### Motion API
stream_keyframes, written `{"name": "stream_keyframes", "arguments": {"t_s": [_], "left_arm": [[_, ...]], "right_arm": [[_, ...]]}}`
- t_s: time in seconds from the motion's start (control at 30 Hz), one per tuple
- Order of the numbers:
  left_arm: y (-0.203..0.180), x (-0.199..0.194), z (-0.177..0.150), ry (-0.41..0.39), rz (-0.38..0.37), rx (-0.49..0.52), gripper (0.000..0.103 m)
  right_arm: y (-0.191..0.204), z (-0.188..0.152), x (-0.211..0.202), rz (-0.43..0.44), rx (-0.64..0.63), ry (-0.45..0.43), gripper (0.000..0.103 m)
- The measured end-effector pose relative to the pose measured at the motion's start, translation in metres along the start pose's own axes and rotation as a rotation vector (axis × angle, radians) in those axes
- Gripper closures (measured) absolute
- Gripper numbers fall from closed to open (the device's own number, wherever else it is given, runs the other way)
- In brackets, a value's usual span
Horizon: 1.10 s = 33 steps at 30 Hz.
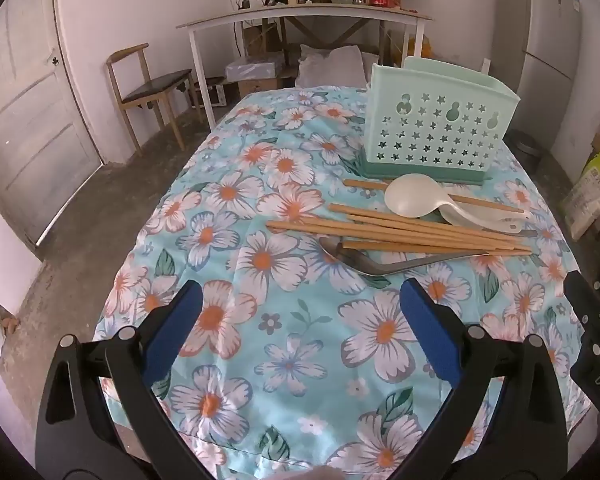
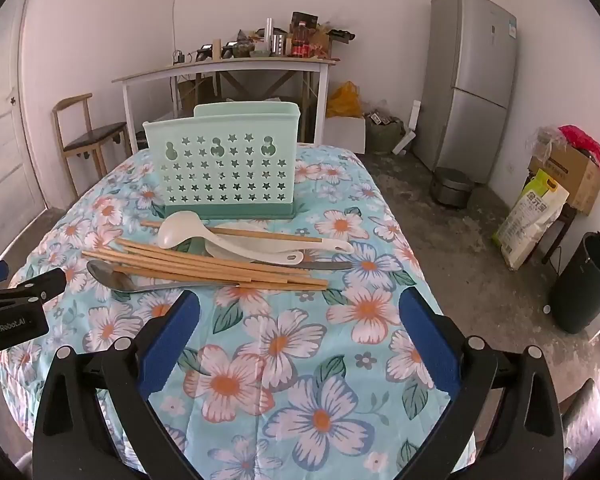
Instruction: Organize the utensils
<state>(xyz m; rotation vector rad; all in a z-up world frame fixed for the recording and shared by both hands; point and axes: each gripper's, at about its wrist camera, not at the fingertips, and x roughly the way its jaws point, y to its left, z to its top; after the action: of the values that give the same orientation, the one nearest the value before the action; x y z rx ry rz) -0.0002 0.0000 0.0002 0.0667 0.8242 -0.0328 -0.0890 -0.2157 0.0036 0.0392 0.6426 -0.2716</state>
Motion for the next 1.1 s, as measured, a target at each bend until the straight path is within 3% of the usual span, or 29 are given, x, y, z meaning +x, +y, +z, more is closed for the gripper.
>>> {"name": "stream_keyframes", "arguments": {"t_s": [1.1], "left_arm": [[0.0020,-0.0046,-0.0020,-0.004,-0.002,-0.006,0.007]], "right_arm": [[0.0006,0.0013,-0.0040,-0.010,-0.016,-0.021,0.006]]}}
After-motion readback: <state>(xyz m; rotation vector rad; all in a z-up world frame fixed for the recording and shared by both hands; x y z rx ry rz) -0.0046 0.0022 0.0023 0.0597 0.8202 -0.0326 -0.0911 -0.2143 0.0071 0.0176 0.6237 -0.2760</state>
